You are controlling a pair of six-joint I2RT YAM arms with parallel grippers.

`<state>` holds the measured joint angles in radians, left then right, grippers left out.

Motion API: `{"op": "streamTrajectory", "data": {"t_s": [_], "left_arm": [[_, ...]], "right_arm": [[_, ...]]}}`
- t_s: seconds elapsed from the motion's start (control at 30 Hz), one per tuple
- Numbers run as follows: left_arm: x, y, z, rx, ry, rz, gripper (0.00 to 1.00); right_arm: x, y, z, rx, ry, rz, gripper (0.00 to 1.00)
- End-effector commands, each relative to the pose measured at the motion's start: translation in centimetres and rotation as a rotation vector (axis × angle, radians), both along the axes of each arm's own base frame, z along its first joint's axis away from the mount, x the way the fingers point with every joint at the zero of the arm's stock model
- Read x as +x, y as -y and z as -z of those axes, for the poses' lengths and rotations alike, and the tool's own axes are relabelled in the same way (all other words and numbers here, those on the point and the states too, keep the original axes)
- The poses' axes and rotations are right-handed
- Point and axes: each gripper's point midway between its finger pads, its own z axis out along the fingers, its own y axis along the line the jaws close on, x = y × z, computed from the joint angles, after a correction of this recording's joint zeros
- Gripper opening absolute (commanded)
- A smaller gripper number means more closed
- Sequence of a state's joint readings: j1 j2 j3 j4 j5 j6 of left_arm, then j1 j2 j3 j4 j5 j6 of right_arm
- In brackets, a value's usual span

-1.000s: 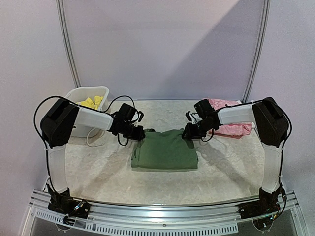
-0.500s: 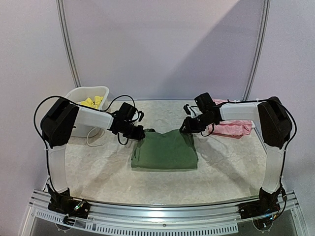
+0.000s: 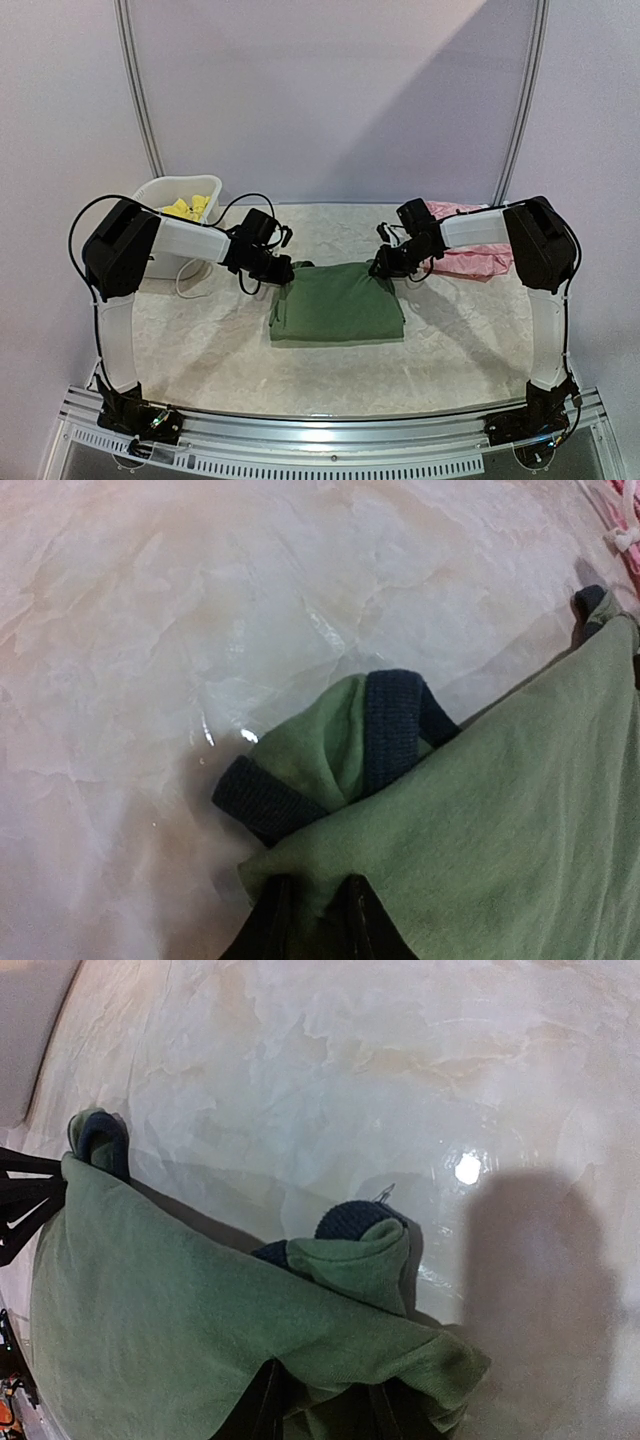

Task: Fold and stack the mixed laundry pile
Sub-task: Smooth out the square-folded tank top at the center of the board.

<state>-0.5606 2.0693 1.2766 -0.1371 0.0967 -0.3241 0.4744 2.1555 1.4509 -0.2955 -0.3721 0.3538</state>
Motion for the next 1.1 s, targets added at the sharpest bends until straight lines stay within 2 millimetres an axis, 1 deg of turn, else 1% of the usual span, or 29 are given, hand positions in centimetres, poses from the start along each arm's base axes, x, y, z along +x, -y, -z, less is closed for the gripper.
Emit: {"op": "streamTrajectory", "data": {"t_s": [0.0,0.13,0.23,0.37,0.43,0.53,0.57,0.63,0.67,0.73,0.77,0.87,0.93,0.97,1.0,1.03,1.07], "left_arm": [[-0.6,-1.6,1.2,0.061,-0.035,-0.014,0.19],[-0.7,-2.2,0.8,0.078,-0.024,-0.027,0.19],[-0.9,-2.7,0.1,0.096,-0.008,-0.035,0.20],[-1.0,-2.9,-1.1,0.098,0.015,-0.040,0.22],[-1.2,-2.9,-2.1,0.096,0.039,-0.042,0.25],[-1.4,-3.2,-3.8,0.117,0.083,-0.056,0.29],[-1.5,-3.2,-4.4,0.122,0.094,-0.056,0.31],[-1.9,-3.2,-5.7,0.132,0.124,-0.059,0.36],[-2.2,-3.3,-6.5,0.139,0.141,-0.062,0.39],[-2.9,-3.1,-7.9,0.153,0.177,-0.056,0.47],[-3.3,-3.1,-8.5,0.161,0.193,-0.051,0.50],[-4.7,-2.6,-10.2,0.184,0.244,-0.022,0.68],[-5.8,-2.4,-11.6,0.208,0.299,-0.011,0.73],[-6.5,-2.2,-12.3,0.212,0.330,0.002,0.74],[-7.2,-1.8,-13.2,0.209,0.366,0.017,0.77],[-7.9,-1.5,-14.2,0.199,0.399,0.030,0.79],[-8.4,-1.5,-14.7,0.200,0.418,0.035,0.80]], "right_arm": [[-0.6,1.7,3.0,-0.058,-0.055,0.024,0.30],[-0.8,2.8,3.1,-0.104,-0.064,0.052,0.30],[-1.1,3.2,2.2,-0.112,-0.059,0.058,0.31],[-1.3,3.0,0.1,-0.099,-0.030,0.067,0.34],[-1.7,2.7,-1.3,-0.105,-0.012,0.068,0.39],[-2.3,2.5,-2.9,-0.123,0.016,0.067,0.46],[-2.5,2.5,-3.9,-0.122,0.033,0.070,0.48],[-2.9,2.7,-5.2,-0.118,0.053,0.081,0.53],[-3.2,2.7,-6.2,-0.109,0.066,0.088,0.55],[-3.8,3.0,-7.2,-0.105,0.083,0.099,0.57],[-4.2,3.1,-8.1,-0.096,0.096,0.106,0.59],[-5.8,3.2,-8.9,-0.085,0.104,0.111,0.64],[-7.1,3.4,-9.3,-0.074,0.109,0.111,0.67],[-7.6,3.6,-9.2,-0.071,0.108,0.112,0.68],[-8.3,3.7,-9.6,-0.059,0.114,0.115,0.69],[-8.8,3.9,-9.5,-0.053,0.111,0.119,0.71],[-9.4,4.2,-9.6,-0.045,0.116,0.122,0.72]]}}
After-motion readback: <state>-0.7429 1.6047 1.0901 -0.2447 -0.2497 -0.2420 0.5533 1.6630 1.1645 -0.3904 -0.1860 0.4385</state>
